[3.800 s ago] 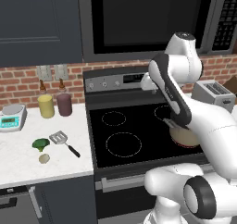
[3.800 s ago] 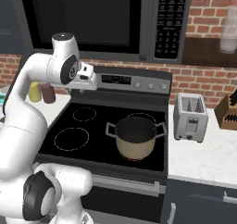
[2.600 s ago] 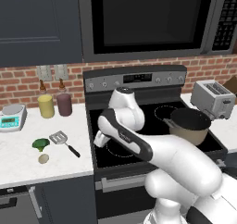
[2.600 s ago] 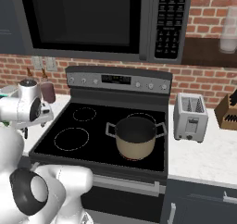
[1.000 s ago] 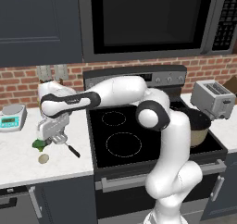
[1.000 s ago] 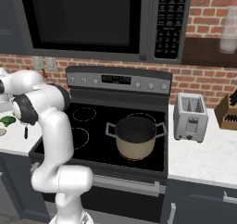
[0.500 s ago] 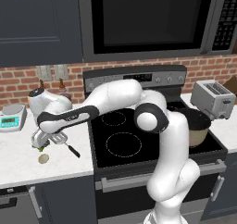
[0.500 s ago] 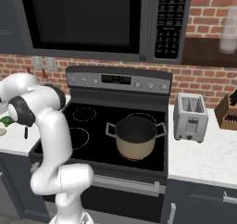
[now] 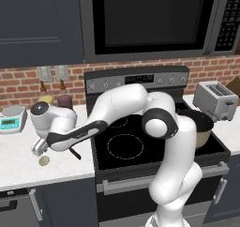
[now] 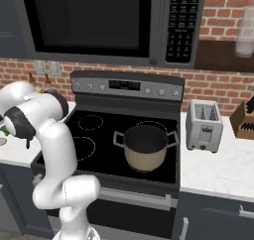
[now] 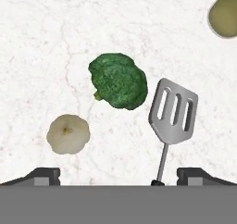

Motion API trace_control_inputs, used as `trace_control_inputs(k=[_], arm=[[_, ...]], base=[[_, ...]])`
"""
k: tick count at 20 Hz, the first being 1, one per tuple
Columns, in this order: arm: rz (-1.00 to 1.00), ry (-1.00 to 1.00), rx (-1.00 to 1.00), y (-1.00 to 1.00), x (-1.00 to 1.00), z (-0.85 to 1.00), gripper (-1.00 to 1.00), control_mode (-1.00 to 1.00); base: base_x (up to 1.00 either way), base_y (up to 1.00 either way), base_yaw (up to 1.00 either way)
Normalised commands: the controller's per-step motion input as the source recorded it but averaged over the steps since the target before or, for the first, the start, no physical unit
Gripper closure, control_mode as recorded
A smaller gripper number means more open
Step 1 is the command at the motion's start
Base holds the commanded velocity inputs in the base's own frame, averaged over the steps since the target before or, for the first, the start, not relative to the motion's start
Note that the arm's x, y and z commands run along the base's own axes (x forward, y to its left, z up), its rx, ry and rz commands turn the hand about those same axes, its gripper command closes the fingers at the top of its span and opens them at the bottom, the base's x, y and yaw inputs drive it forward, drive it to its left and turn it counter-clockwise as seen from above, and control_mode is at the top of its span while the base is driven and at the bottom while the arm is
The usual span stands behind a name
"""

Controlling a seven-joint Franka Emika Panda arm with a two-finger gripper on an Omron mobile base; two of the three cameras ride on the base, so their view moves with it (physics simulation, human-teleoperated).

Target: Put the garlic and broccoli in the pot. Retrieve the spatula and lightly stir the vegetables in the pot.

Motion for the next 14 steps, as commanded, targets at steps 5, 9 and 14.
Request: trace_control_inputs(k=[5, 9, 14], arm=[[0.0, 0.02, 0.01, 0.0, 0.06, 0.0, -1.0, -1.0], [0.0, -0.03, 0.09, 0.0, 0.14, 0.0, -1.0, -1.0], [0.0, -0.02, 0.02, 0.06, 0.13, 0.0, -1.0, -1.0]], base=[[0.0, 0.0, 0.0], [0.0, 0.0, 0.0], [0.0, 0.0, 0.0]])
